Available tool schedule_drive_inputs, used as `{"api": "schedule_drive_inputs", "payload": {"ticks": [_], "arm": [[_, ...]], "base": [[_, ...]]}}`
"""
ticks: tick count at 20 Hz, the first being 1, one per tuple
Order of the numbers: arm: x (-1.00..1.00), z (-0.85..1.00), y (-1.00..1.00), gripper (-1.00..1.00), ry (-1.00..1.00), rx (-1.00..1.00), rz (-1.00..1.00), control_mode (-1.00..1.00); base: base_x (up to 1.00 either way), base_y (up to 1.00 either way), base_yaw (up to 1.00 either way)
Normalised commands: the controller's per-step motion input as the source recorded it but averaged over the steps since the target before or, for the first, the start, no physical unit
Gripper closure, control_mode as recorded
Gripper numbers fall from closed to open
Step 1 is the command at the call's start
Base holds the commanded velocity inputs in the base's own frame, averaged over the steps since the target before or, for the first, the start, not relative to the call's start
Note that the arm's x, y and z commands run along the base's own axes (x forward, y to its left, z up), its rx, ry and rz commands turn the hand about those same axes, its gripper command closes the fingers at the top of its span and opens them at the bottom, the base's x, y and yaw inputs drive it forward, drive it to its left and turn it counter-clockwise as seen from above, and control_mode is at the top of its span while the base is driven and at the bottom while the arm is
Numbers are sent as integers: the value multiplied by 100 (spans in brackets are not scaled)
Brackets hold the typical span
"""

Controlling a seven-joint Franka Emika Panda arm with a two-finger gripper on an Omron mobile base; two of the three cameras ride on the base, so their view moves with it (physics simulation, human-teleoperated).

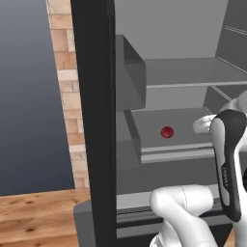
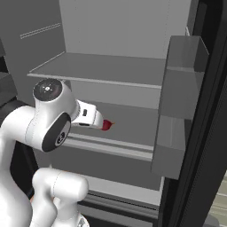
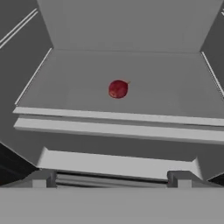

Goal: Retrieve the tangerine and pear from the fridge and place them into the bowl on the dining table.

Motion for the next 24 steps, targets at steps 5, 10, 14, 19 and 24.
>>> {"api": "schedule_drive_inputs", "payload": {"ticks": [5,10,14,19,24], "arm": [[30,-42,34,-100,1,-1,0,-100],[43,-26,20,-100,0,0,0,-100],[42,-12,1,-100,0,0,-2,-100],[37,-9,0,-100,3,0,-2,-100],[31,-14,0,-100,4,0,-1,-100]], "base": [[0,0,0],[0,0,0],[0,0,0],[0,0,0],[0,0,0]]}}
